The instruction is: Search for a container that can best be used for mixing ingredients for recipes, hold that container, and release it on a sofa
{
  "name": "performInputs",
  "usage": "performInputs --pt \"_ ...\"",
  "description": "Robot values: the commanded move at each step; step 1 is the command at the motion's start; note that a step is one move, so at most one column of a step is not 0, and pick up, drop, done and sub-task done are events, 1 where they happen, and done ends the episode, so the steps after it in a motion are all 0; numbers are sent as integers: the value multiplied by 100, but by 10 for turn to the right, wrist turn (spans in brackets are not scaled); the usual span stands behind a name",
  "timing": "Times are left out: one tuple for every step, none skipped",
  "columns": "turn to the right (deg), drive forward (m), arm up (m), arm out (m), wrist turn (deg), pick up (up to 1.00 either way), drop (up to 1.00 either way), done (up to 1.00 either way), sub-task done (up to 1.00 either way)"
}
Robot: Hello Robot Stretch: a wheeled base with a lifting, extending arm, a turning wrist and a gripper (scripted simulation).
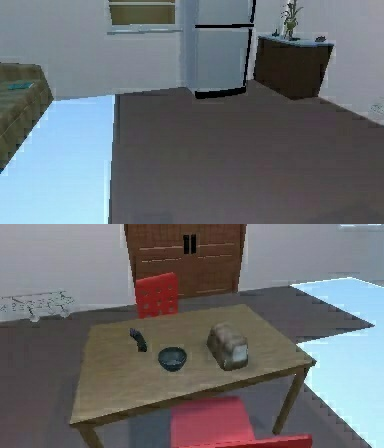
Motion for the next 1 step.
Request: performInputs --pt "240 0 0 0 0 0 0 0 0"
